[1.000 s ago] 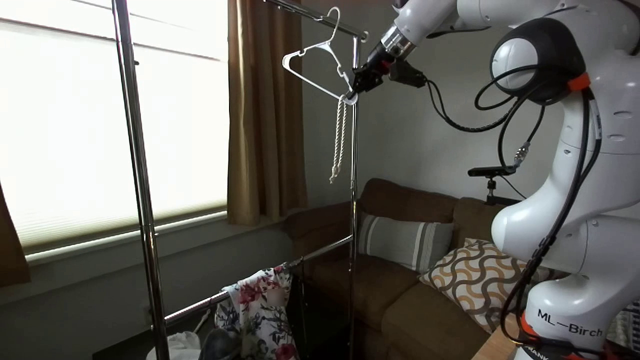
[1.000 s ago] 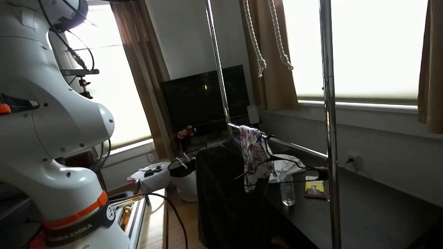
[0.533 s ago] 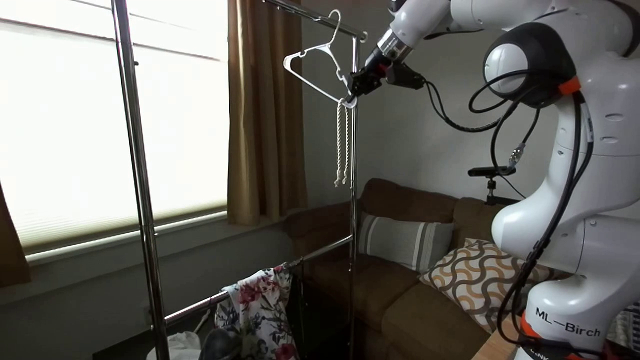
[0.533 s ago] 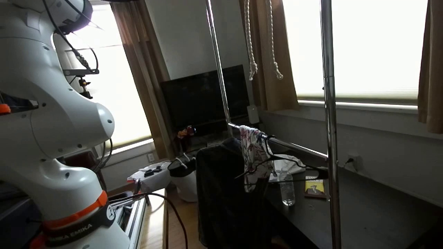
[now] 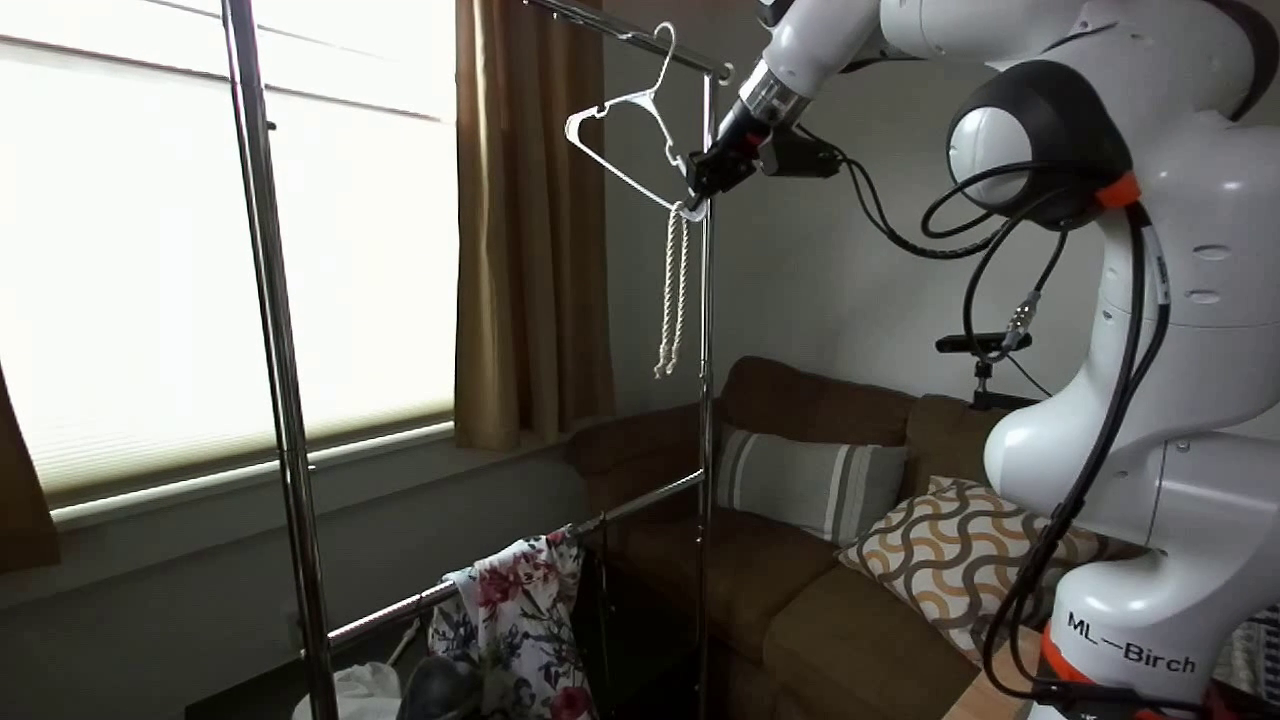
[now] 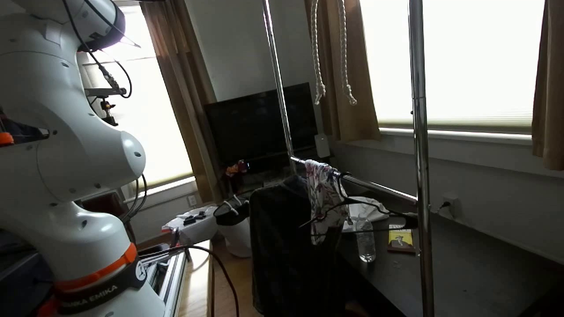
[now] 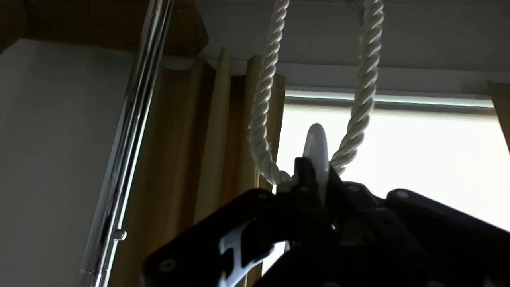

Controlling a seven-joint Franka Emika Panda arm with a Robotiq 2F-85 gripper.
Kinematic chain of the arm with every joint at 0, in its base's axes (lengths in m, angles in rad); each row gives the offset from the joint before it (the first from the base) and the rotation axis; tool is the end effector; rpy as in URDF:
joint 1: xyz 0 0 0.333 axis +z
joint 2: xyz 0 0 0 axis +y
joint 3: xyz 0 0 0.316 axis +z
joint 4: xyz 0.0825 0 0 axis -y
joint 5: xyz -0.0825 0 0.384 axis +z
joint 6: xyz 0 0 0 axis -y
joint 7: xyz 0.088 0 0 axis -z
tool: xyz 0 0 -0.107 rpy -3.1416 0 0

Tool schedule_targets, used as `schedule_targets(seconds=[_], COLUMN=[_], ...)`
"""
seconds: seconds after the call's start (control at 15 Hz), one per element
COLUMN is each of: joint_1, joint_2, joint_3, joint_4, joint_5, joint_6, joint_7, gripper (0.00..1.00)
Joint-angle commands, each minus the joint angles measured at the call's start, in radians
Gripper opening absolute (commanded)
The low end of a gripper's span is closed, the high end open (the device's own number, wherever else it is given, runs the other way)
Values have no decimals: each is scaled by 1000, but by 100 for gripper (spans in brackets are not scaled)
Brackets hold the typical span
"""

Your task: Move the white hanger to the upper rail

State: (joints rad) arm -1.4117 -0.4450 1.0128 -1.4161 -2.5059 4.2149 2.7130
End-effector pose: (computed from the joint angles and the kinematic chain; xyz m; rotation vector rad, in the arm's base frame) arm 0.4109 0.0657 0.7148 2.7562 0.1665 1.3265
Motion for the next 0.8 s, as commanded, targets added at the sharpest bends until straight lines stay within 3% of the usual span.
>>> schedule_targets(seconds=[0.0, 0.33, 0.73], joint_1=[-15, 54, 19], joint_2=[-40, -47, -73], joint_3=[7, -56, -50], joint_4=[25, 79, 72], joint_5=[-11, -11, -3], joint_6=[28, 25, 25], joint_7=[41, 41, 41], gripper=[2, 2, 2])
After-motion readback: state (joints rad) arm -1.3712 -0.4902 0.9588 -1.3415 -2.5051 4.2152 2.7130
